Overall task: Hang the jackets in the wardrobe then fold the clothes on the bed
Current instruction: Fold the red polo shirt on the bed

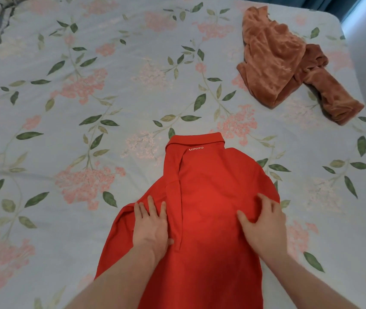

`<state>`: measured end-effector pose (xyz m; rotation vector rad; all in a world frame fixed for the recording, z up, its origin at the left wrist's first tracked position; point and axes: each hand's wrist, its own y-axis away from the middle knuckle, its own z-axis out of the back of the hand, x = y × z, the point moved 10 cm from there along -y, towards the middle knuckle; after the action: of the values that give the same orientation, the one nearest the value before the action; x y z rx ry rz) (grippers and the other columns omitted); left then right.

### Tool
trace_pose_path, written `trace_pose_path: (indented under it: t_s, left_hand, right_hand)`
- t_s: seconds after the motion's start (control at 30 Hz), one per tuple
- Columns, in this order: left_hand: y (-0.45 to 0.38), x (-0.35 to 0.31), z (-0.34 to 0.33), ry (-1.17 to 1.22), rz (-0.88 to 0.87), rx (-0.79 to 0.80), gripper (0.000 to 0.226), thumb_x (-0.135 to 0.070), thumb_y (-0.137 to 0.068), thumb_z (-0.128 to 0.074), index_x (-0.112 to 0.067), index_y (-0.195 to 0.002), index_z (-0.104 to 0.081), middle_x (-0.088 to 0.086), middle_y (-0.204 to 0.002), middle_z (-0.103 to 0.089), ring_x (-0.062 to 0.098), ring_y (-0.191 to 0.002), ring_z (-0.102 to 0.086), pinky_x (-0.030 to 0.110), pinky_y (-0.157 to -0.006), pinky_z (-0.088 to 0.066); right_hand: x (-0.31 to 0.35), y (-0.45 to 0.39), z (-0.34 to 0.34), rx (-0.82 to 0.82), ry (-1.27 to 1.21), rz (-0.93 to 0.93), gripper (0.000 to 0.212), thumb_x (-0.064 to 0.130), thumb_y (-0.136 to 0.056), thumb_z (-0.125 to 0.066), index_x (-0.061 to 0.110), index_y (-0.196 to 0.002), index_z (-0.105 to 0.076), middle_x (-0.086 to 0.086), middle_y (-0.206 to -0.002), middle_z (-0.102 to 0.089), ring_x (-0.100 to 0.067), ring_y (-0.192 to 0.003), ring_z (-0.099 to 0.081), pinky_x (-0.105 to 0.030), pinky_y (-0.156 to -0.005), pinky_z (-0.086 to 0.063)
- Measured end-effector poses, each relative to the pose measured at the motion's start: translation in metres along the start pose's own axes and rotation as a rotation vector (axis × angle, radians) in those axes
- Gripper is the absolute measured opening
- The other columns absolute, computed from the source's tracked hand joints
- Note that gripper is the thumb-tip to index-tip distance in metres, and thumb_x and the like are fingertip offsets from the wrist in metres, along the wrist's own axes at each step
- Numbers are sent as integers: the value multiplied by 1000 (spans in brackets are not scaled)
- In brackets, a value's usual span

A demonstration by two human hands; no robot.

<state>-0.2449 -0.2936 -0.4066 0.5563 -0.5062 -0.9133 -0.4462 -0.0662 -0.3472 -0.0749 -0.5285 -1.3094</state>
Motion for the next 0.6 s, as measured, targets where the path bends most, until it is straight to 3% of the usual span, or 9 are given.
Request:
trace_pose_path:
  t_s: [0.07, 0.13, 0.27, 0.4, 0.5, 0.6]
  left_hand:
    - [0, -1, -1, 15, 7, 8, 108, -66, -94, -54, -13, -162, 12, 34, -164, 12, 54, -152, -6, 61, -125, -2]
    - [-1, -1, -2, 26, 10, 11, 108, -64, -95, -54, -12, -161, 13, 35, -163, 14, 54, -152, -4, 60, -125, -4]
    - [-2, -3, -5, 45, 10, 14, 107, -62, -97, -53, -11, -161, 16, 35, -162, 17, 55, -152, -2, 59, -126, -5]
    - [-3, -3, -6, 54, 6, 15, 108, -61, -97, -54, -10, -160, 17, 36, -162, 18, 56, -152, -1, 60, -125, -7]
    - [-4, -4, -7, 48, 3, 21, 107, -62, -97, -53, -10, -160, 18, 36, -161, 19, 56, -152, -1, 60, -125, -7]
    - [-4, -4, -8, 41, 5, 22, 108, -63, -97, -52, -10, -160, 18, 36, -161, 19, 55, -152, -2, 59, -125, -8]
  right_hand:
    - [-25, -30, 16, -35, -35, -146, 83, 42, -82, -78, 16, -151, -40, -21, -144, -45, -44, -130, -45, -56, -106, -41]
    - [-44, -52, 14, 32, -68, -257, 93, 41, -82, -80, 13, -156, -31, -23, -152, -40, -46, -137, -41, -57, -113, -36]
    - [-58, -62, -5, 167, -122, -350, 101, 44, -79, -81, 12, -158, -27, -20, -149, -49, -43, -133, -51, -56, -113, -41]
    - [-50, -59, -2, 150, -190, -335, 77, 34, -85, -78, 15, -150, -42, -16, -132, -63, -39, -118, -61, -48, -103, -48]
    - [-37, -58, 6, 113, -265, -292, 38, 26, -87, -75, 18, -123, -66, -8, -110, -71, -27, -93, -66, -40, -88, -52]
    - [-19, -55, 13, 84, -367, -246, 16, 19, -86, -72, 21, -101, -70, 1, -91, -72, -18, -80, -65, -43, -80, -58]
